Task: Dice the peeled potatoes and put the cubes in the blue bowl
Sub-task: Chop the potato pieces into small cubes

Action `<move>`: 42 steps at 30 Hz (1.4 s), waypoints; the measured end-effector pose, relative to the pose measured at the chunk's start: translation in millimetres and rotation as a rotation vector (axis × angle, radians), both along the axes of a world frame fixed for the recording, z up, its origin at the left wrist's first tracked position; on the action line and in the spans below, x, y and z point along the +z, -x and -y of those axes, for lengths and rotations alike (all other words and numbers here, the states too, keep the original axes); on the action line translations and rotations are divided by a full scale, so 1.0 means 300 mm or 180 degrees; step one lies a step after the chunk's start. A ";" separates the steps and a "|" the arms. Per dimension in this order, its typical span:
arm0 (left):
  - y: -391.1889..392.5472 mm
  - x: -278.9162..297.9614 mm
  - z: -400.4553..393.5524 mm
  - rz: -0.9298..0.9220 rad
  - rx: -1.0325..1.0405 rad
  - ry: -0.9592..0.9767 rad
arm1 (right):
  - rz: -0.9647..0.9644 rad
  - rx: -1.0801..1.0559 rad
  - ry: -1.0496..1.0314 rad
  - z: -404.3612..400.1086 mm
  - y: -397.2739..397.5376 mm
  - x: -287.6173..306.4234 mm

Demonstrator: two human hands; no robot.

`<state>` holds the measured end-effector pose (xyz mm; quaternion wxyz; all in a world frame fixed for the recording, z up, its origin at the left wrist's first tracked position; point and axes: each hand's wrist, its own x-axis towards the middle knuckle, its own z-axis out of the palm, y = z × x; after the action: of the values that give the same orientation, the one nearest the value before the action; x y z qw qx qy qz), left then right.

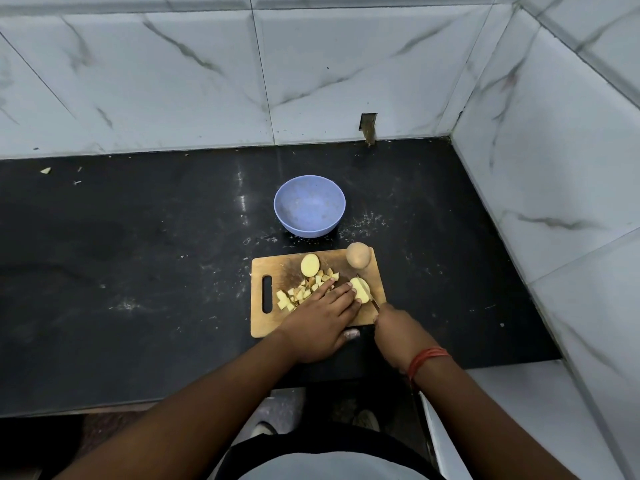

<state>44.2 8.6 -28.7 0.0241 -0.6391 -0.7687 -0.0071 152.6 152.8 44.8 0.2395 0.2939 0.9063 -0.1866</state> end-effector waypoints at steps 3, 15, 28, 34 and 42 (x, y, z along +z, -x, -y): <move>0.011 0.001 0.000 -0.0007 -0.0034 -0.0019 | -0.0012 -0.0078 -0.0085 0.016 0.007 0.014; 0.012 -0.002 -0.005 0.0003 -0.0029 -0.0083 | 0.0636 -0.0125 0.0174 0.045 0.087 0.061; -0.011 0.006 -0.011 -0.0028 0.0087 -0.0010 | 0.0469 -0.0399 0.0235 0.077 -0.143 -0.021; -0.018 0.028 -0.001 0.0317 0.0333 0.0083 | -0.0542 -0.0561 0.0353 0.062 -0.167 0.022; -0.041 0.034 -0.005 0.0357 0.0503 0.0181 | -0.0330 -0.0365 0.0070 0.068 -0.062 0.031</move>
<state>56.5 10.0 -18.5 -0.0366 -0.5756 -0.8167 -0.0192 171.1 132.3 53.9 0.1844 0.3326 0.8971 -0.2250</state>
